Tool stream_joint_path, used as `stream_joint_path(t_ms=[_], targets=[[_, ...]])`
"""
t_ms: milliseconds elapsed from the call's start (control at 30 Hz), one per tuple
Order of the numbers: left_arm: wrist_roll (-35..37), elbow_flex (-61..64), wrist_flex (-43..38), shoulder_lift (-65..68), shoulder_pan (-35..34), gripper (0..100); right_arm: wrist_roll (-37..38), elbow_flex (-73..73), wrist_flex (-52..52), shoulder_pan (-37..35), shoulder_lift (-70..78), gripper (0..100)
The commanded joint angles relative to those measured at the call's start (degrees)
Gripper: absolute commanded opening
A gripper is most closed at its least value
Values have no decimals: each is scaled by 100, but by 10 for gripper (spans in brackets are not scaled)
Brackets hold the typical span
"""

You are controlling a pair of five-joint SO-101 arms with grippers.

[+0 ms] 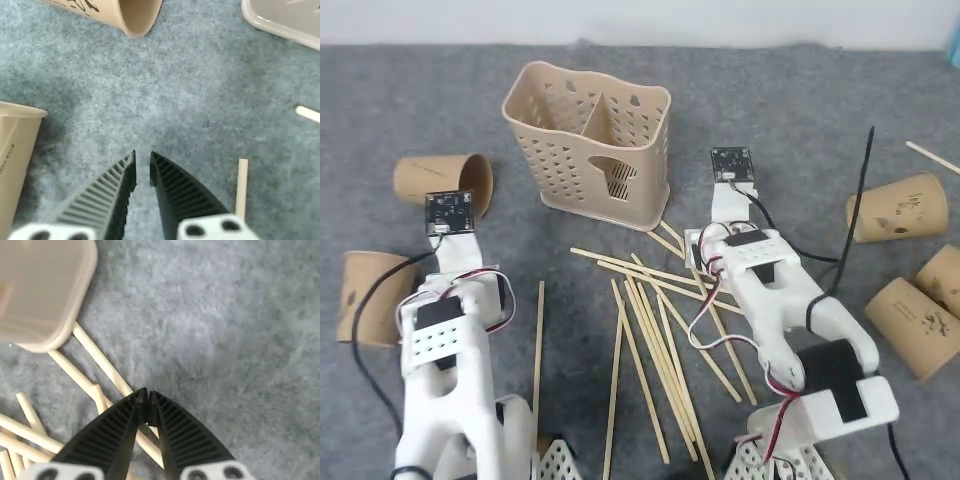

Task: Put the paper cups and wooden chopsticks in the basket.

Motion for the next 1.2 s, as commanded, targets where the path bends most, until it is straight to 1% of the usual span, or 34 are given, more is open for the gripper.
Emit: stream_joint_path(t_ms=[0, 167, 233, 400, 567, 733, 833, 933, 1033, 1100, 1167], targets=[[-44, -22, -123, -167, -18, 43, -70, -369, -92, 66, -40, 8], [-44, -22, -123, -167, -18, 43, -62, -457, -4, -66, 189, 8], [-44, -22, -123, -167, -18, 43, 0, -615, 347, -127, 215, 8], [-44, -22, -123, -167, -18, 43, 527, -818, 1253, -673, 233, 8], [-44, -22, -123, -167, -18, 43, 563, -826, 1824, -1086, 198, 8], [-44, -22, -123, -167, -18, 43, 580, -826, 2176, -1235, 22, 8], [-44, -22, -123, -167, -18, 43, 580, -826, 2220, -1077, -365, 8], [-44, -22, -123, -167, -18, 43, 527, -844, 2123, -734, -787, 8], [-44, -22, -123, -167, -18, 43, 527, -835, 1657, -251, -980, 8], [-44, -22, -123, -167, -18, 43, 484, -835, 1332, 31, -866, 8], [-44, -22, -123, -167, -18, 43, 264, -844, 998, 215, -567, 8]])
